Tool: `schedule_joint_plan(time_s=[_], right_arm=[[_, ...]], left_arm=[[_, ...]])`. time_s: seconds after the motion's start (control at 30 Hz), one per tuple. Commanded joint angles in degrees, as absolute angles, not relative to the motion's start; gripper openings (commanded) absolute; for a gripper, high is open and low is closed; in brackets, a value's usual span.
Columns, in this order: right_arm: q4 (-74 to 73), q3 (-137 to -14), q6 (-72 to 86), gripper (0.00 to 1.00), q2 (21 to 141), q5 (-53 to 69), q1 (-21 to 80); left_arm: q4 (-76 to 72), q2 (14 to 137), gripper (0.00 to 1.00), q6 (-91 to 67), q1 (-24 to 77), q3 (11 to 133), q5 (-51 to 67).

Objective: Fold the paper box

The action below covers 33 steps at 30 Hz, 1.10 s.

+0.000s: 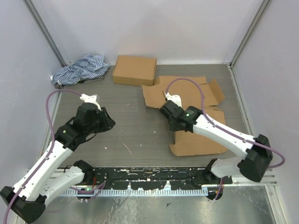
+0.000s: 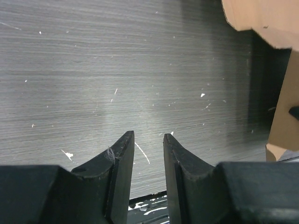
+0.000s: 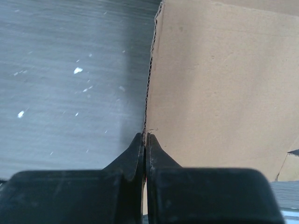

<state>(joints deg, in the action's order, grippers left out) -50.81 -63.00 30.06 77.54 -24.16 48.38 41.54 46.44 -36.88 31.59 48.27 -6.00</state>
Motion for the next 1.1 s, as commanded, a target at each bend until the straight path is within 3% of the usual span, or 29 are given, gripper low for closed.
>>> schedule_joint_plan(time_s=[0.0, 0.5, 0.7, 1.07], right_arm=[[-54.13, -62.17, 31.33, 0.01, 70.31, -14.53, 49.83], [-61.24, -56.43, 36.70, 0.01, 57.38, -11.14, 55.34], [-61.74, -54.93, 36.09, 0.01, 55.24, -8.10, 55.62], [-56.72, -55.03, 37.44, 0.01, 60.18, -7.40, 66.21]], left_arm=[[43.42, 44.87, 0.39, -37.75, 31.55, 51.29, -6.68], [40.04, 55.03, 0.43, -37.31, 31.51, 56.34, -11.74], [32.65, 75.18, 0.36, -36.75, 28.53, 63.16, -12.97], [38.61, 106.61, 0.32, -32.46, 22.14, 92.54, -10.25]])
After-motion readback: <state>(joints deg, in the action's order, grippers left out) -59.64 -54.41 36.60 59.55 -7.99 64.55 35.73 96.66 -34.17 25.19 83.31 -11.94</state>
